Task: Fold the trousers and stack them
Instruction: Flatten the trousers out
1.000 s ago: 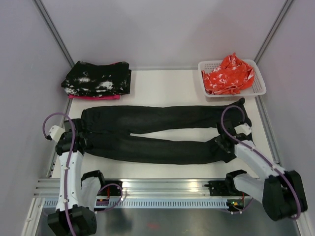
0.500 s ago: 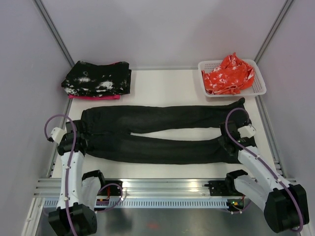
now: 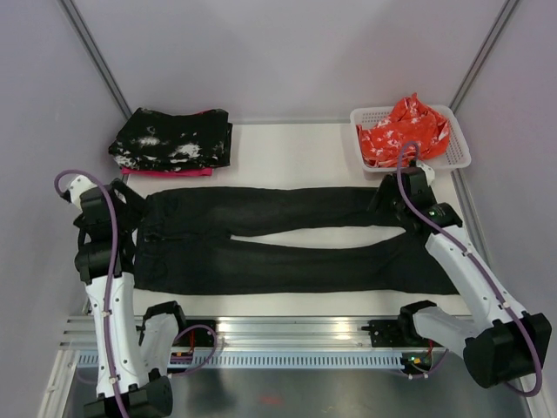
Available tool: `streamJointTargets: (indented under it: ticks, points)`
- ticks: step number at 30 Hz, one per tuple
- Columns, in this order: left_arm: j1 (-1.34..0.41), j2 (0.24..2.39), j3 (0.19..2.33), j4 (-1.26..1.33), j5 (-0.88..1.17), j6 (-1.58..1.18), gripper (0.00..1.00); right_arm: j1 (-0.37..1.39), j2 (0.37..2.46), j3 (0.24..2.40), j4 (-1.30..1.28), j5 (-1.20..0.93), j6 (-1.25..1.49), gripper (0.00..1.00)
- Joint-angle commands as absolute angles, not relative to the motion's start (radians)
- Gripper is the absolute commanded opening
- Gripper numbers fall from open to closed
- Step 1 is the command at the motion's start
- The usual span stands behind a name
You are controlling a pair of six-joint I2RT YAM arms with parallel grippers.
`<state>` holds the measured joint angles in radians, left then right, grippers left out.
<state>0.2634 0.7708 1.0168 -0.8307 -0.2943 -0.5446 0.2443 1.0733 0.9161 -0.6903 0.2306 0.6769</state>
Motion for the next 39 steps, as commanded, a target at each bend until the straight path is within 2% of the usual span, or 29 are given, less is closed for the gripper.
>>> streamJointTargets:
  ticks: [1, 4, 5, 9, 12, 15, 17, 19, 20, 21, 24, 33, 36, 37, 39]
  points:
    - [0.262, 0.811, 1.006, -0.715, 0.068, -0.365, 0.87, 0.332, 1.114, 0.947, -0.566, 0.02, 0.502, 0.71]
    - [0.252, 0.88, 0.911, -0.623, 0.254, -0.465, 0.75, 0.46, 1.178, 0.911, -0.407, -0.08, 0.451, 0.63]
    - [0.242, 0.906, 0.864, -0.591, 0.265, -0.483, 0.73, 0.503, 1.216, 0.907, -0.35, -0.069, 0.407, 0.58]
    - [0.201, 0.92, 0.779, -0.566, 0.195, -0.517, 0.68, 0.716, 1.33, 0.913, -0.233, -0.029, 0.244, 0.58]
    - [0.199, 0.907, 0.73, -0.558, 0.204, -0.551, 0.48, 0.774, 1.429, 0.911, -0.134, -0.095, 0.203, 0.58]
    - [0.189, 0.894, 0.68, -0.554, 0.218, -0.574, 0.37, 0.808, 1.538, 0.936, -0.092, -0.117, 0.169, 0.55]
    - [0.181, 0.893, 0.645, -0.56, 0.206, -0.597, 0.25, 0.825, 1.617, 0.974, -0.094, -0.121, 0.161, 0.52]
    - [0.179, 0.894, 0.617, -0.555, 0.195, -0.618, 0.24, 0.856, 1.675, 1.003, -0.089, -0.141, 0.15, 0.51]
    - [0.175, 0.897, 0.594, -0.551, 0.183, -0.641, 0.16, 0.871, 1.689, 1.006, -0.084, -0.138, 0.149, 0.51]
    - [0.179, 0.9, 0.583, -0.543, 0.183, -0.647, 0.12, 0.894, 1.703, 1.012, -0.081, -0.13, 0.144, 0.51]
    - [0.176, 0.905, 0.557, -0.534, 0.178, -0.655, 0.07, 0.919, 1.759, 1.037, -0.074, -0.12, 0.13, 0.51]
    - [0.176, 0.902, 0.526, -0.532, 0.144, -0.632, 0.07, 0.928, 1.841, 1.084, -0.08, -0.109, 0.137, 0.51]
    - [0.176, 0.907, 0.517, -0.526, 0.146, -0.64, 0.07, 0.93, 1.87, 1.092, -0.083, -0.054, 0.146, 0.32]
    - [0.176, 0.907, 0.517, -0.526, 0.134, -0.641, 0.07, 0.928, 1.881, 1.101, -0.092, -0.025, 0.147, 0.19]
    - [0.176, 0.907, 0.517, -0.532, 0.111, -0.641, 0.06, 0.93, 1.905, 1.12, -0.109, 0.081, 0.156, 0.1]
